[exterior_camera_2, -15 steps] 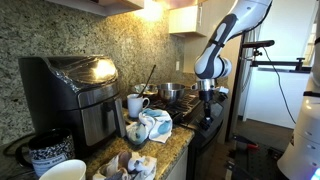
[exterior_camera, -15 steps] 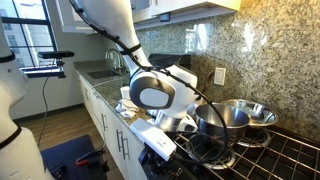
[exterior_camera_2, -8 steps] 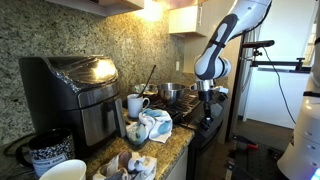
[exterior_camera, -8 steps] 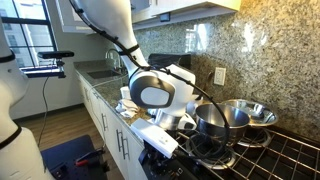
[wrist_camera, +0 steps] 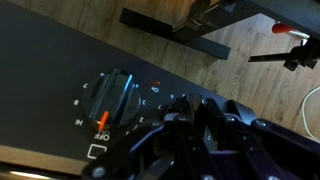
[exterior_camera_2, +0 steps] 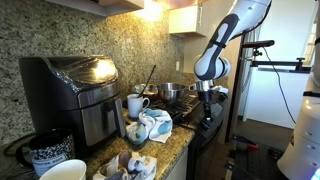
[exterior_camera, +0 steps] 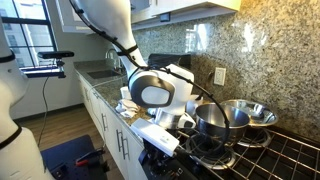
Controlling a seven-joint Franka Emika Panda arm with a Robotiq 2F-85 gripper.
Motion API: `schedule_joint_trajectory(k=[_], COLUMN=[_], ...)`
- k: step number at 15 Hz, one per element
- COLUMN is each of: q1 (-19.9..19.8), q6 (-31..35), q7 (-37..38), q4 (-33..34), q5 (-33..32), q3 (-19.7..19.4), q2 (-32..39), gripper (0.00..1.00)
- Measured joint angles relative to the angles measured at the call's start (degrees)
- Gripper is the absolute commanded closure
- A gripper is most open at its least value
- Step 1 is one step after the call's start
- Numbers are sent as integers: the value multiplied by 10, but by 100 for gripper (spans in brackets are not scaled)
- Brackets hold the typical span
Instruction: Twist the first knob on the stove
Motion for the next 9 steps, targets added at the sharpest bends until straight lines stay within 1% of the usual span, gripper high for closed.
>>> schedule_joint_trajectory(k=[9], q1=[4], q6=[0], q7=[0], q4=[1], q5=[-28], q3=[1], q2=[0], gripper=[92])
